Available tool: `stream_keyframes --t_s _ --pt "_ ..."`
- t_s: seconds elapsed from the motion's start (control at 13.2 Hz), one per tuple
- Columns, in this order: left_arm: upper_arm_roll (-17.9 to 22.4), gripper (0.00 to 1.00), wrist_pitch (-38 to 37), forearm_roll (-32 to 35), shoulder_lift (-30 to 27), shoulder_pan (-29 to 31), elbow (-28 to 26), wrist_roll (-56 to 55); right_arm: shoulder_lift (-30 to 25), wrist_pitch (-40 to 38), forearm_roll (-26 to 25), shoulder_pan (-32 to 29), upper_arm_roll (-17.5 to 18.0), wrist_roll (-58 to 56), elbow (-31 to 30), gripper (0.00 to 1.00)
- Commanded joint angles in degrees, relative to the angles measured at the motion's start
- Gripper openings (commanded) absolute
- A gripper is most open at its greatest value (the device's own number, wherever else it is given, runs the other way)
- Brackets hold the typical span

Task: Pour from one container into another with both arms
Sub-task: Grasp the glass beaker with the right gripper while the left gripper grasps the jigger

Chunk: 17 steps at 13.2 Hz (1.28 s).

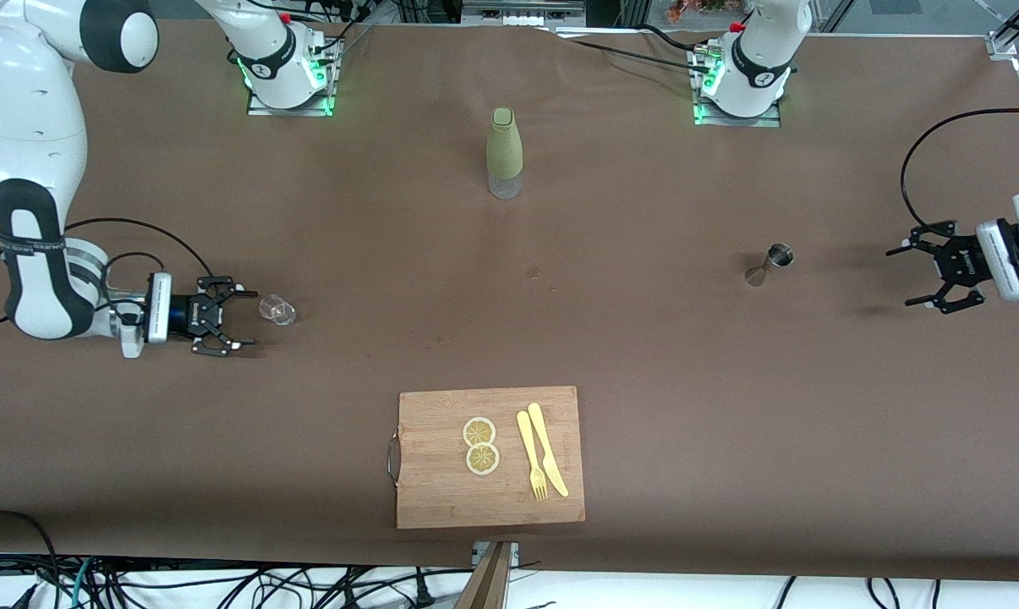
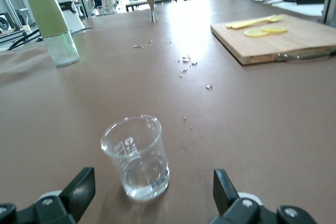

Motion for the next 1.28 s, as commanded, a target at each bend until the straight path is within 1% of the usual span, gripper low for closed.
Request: stream_keyframes --t_s 0.0,0.23,0.3,0.45,0.68,0.83,0.91,1.06,1.13,1.21 --pt "0.20 1.00 0.42 -4.86 4.39 0.47 -1.37 13.50 2.38 -1.30 1.55 -0.11 2.42 -4.86 1.20 1.00" --pt "0.29 1.00 0.42 -10.40 9.05 0.82 -3.49 25.80 3.87 -1.47 1.55 -0.02 4.10 -5.14 1.37 1.00" --pt "0.29 1.00 0.16 -11.29 10.37 0.83 -3.67 28.63 3.96 -2.17 1.37 -0.02 5.15 -5.49 1.37 1.00" --pt "0.29 1.00 -0.98 -12.52 12.40 0.74 -4.02 33.29 4.49 -2.88 1.20 0.07 5.77 -5.94 1.37 0.98" --pt "0.29 1.00 -2.56 -17.87 15.47 0.56 -4.90 44.09 4.76 -3.67 1.02 -0.02 5.77 -5.94 1.37 0.67" --pt "0.29 1.00 -4.84 -18.76 16.97 0.21 -4.90 46.32 4.84 -3.76 0.85 -0.20 5.69 -6.02 1.37 0.52" --pt "0.20 1.00 -6.68 -18.76 17.59 0.04 -4.90 46.32 4.76 -4.11 0.85 -0.46 5.69 -6.02 1.37 0.41" --pt "0.29 1.00 -10.54 -19.46 18.99 -0.75 -4.90 46.24 4.76 -5.60 0.85 -0.73 5.60 -5.85 1.46 0.33" --pt "0.20 1.00 -11.70 -20.42 19.61 -0.93 -4.90 46.23 4.67 -6.39 0.85 -0.73 5.60 -5.59 1.46 0.30" --pt "0.20 1.00 -12.75 -20.52 19.88 -1.37 -4.90 46.32 4.58 -7.18 0.93 -0.73 5.60 -5.06 1.55 0.29"
